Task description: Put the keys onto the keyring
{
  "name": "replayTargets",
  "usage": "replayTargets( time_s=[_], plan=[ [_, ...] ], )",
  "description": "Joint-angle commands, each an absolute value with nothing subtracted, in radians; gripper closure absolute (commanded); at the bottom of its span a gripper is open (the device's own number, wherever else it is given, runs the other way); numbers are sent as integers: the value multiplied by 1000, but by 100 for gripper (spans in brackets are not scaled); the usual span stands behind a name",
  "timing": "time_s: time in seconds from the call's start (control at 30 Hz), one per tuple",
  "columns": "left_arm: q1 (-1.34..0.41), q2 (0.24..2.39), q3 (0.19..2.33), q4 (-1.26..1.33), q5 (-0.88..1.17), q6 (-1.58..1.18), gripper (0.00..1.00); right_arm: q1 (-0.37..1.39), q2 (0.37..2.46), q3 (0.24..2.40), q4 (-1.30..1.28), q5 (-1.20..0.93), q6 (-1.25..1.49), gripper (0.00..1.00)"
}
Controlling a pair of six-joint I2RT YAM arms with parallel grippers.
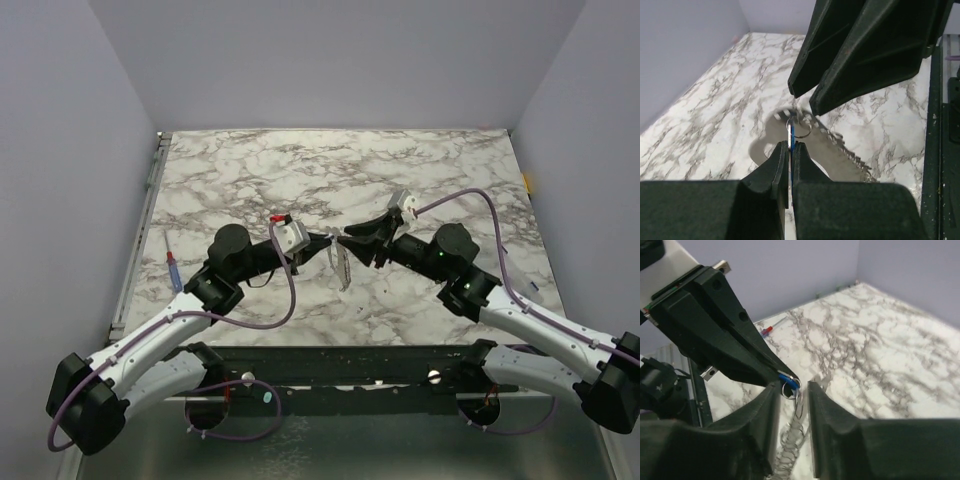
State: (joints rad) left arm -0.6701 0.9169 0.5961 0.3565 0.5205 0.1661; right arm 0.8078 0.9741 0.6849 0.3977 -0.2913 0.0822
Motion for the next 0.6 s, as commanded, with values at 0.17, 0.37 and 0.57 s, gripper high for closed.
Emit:
replayTargets(
  time_s=[0.17,0.37,0.57],
  plan=[
    [-675,996,749,79,345,179,100,805,950,648,271,-7,163,32],
    [-674,1110,842,-9,283,149,100,805,874,606,260,200,153,30],
    [-675,1305,998,-31,222,88,100,805,832,581,226,396,156,28]
  ],
)
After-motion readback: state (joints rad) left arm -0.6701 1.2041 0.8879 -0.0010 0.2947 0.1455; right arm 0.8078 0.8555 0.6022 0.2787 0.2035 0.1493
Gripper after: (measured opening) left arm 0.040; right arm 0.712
